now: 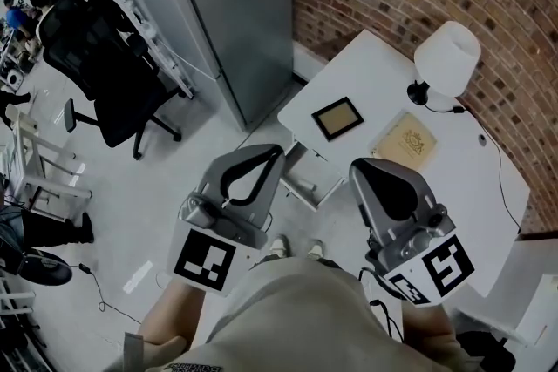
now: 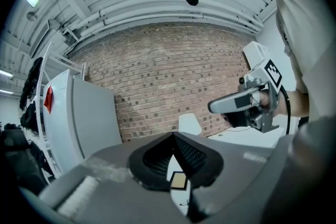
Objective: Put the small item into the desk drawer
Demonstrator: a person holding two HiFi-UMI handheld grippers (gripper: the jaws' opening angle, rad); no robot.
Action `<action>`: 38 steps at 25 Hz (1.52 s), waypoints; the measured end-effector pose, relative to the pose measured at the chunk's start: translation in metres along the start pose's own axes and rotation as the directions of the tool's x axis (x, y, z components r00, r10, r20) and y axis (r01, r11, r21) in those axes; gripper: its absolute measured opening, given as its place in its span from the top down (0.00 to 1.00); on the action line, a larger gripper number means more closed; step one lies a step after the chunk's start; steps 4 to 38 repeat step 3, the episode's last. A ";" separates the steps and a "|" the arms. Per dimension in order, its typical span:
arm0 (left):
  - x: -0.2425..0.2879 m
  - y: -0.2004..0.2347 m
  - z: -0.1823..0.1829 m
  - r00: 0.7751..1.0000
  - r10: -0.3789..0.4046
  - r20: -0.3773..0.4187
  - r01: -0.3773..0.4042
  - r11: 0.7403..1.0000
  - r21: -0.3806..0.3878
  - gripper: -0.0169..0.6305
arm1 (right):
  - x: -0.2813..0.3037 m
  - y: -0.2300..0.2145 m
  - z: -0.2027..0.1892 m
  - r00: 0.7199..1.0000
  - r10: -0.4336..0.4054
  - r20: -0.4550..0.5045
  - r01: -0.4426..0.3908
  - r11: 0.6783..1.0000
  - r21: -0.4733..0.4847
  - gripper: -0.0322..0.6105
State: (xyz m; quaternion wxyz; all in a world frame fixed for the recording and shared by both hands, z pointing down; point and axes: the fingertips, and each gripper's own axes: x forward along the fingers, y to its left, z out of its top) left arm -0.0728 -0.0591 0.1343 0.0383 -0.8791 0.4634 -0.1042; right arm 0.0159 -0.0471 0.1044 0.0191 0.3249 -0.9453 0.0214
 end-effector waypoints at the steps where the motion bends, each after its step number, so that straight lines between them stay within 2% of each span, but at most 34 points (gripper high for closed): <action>1: 0.000 0.000 -0.001 1.000 0.000 0.001 0.000 1.000 -0.005 0.97 | 0.000 0.001 0.000 1.000 0.010 -0.001 -0.010 1.000 0.001 0.95; 3: 0.000 -0.001 -0.003 1.000 0.000 0.002 0.000 1.000 -0.020 0.97 | 0.001 0.004 -0.001 1.000 0.029 -0.004 -0.029 1.000 0.003 0.95; 38: 0.000 -0.001 -0.003 1.000 0.000 0.002 0.000 1.000 -0.020 0.97 | 0.001 0.004 -0.001 1.000 0.029 -0.004 -0.029 1.000 0.003 0.95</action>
